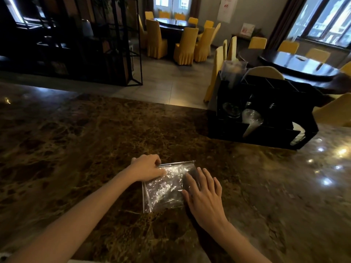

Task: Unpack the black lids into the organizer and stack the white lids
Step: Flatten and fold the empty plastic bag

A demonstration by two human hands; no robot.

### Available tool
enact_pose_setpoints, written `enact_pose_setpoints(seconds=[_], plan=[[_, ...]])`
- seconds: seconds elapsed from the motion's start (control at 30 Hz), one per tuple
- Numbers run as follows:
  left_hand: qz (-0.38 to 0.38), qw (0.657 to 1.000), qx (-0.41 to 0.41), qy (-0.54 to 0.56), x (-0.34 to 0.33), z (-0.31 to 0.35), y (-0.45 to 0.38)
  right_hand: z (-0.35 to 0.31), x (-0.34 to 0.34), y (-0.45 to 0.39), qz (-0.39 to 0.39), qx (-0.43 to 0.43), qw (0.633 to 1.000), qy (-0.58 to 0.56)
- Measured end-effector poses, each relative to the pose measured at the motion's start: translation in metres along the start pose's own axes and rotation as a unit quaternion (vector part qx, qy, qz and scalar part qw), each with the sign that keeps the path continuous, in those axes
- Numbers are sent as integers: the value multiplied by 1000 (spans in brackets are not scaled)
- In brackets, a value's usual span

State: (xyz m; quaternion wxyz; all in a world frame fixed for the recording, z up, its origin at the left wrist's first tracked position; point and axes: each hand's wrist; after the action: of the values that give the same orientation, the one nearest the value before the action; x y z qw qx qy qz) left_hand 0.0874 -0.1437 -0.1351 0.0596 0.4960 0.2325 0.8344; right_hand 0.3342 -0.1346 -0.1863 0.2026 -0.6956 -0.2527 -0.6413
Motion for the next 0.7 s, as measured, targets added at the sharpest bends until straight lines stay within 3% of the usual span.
enact_pose_setpoints(seconds=[0.23,0.37,0.43,0.53,0.63,0.7], plan=[[-158,970,-49,178,19,-6,12,10,-3,8,48,-44,997,-32],[-136,944,-76,291,10,-9,30,11,5,26,104,-107,967,-209],[-91,930,-80,347,1,-9,38,10,12,38,125,-159,917,-344],[-68,893,-95,435,-13,-4,45,7,23,48,83,-223,803,-546],[-71,859,-115,494,-23,11,47,2,31,49,17,-235,701,-672],[-82,840,-131,520,-29,23,48,2,32,50,16,-234,662,-712]])
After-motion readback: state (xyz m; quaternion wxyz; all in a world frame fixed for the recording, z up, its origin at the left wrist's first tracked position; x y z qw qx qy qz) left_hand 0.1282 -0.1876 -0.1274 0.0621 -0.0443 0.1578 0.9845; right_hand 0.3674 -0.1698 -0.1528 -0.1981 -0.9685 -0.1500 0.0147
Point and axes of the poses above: each hand's wrist, its own y-axis away from the middle knuckle, its own x-axis out of the back of the hand, z = x × y, and after that the axes turned 8 degrees about -z, right-handed
